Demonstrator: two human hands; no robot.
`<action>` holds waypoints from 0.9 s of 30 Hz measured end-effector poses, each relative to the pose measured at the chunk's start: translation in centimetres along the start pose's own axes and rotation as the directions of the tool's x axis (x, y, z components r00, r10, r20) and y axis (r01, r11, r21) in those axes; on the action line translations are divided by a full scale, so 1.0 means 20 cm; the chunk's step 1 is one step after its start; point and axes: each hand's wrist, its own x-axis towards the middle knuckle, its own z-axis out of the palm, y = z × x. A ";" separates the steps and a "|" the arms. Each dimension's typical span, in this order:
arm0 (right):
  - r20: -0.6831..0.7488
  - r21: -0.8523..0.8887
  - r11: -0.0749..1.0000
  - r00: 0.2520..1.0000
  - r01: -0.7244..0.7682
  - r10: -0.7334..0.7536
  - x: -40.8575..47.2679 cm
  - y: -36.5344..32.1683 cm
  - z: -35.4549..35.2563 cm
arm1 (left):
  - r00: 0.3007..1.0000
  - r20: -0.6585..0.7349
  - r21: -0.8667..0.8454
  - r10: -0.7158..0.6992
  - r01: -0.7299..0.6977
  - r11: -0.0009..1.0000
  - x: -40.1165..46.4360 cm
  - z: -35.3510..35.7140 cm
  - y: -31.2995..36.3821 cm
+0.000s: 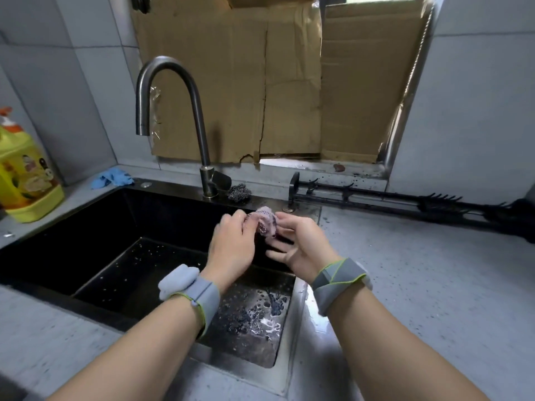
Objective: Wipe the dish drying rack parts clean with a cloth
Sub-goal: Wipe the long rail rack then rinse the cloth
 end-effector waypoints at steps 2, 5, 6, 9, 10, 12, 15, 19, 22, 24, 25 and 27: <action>0.067 0.078 0.987 0.989 -0.137 0.132 -0.05 -0.03 -0.02 | 0.942 0.003 0.402 0.335 -0.308 0.862 0.00 -0.02 -0.01; 0.125 0.225 0.954 0.977 -0.197 0.172 -0.04 -0.02 0.02 | 0.740 0.163 0.505 0.652 -0.631 0.589 -0.06 -0.03 -0.02; 0.097 0.262 0.947 0.981 -0.186 0.166 -0.03 0.00 0.05 | 0.729 0.179 0.482 0.661 -0.650 0.587 -0.07 -0.03 -0.02; -0.090 0.494 0.869 0.993 -0.027 0.082 0.01 0.03 0.13 | 0.836 0.141 0.379 0.530 -0.540 0.751 -0.10 -0.06 0.00; -0.133 0.573 0.819 0.990 0.030 0.056 0.01 0.03 0.16 | 0.884 0.113 0.313 0.453 -0.465 0.828 -0.11 -0.07 0.01; -0.176 0.644 0.758 0.984 0.107 0.010 -0.02 0.02 0.20 | 0.972 0.077 0.093 0.221 -0.228 0.969 -0.15 -0.06 0.03; -0.242 0.668 0.725 0.970 0.167 -0.001 -0.06 0.02 0.26 | 0.975 0.142 -0.313 -0.171 0.208 0.927 -0.17 -0.03 0.09; -0.309 0.675 0.712 0.951 0.196 0.031 -0.08 0.02 0.29 | 0.916 0.208 -0.243 -0.342 0.387 0.890 -0.16 0.00 0.10; -0.295 0.657 0.735 0.954 0.171 0.042 -0.06 0.01 0.27 | 0.904 0.183 -0.260 -0.386 0.423 0.868 -0.14 0.04 0.07; -0.283 0.620 0.767 0.959 0.165 0.023 -0.04 0.02 0.26 | 0.875 0.233 -0.362 -0.425 0.483 0.797 -0.13 0.06 0.07; -0.275 0.589 0.790 0.961 0.168 0.001 -0.03 0.03 0.26 | 0.849 0.261 -0.401 -0.460 0.529 0.748 -0.13 0.06 0.07; -0.243 0.541 0.821 0.969 0.181 -0.054 -0.02 0.04 0.25 | 0.792 0.337 -0.458 -0.508 0.610 0.646 -0.13 0.07 0.09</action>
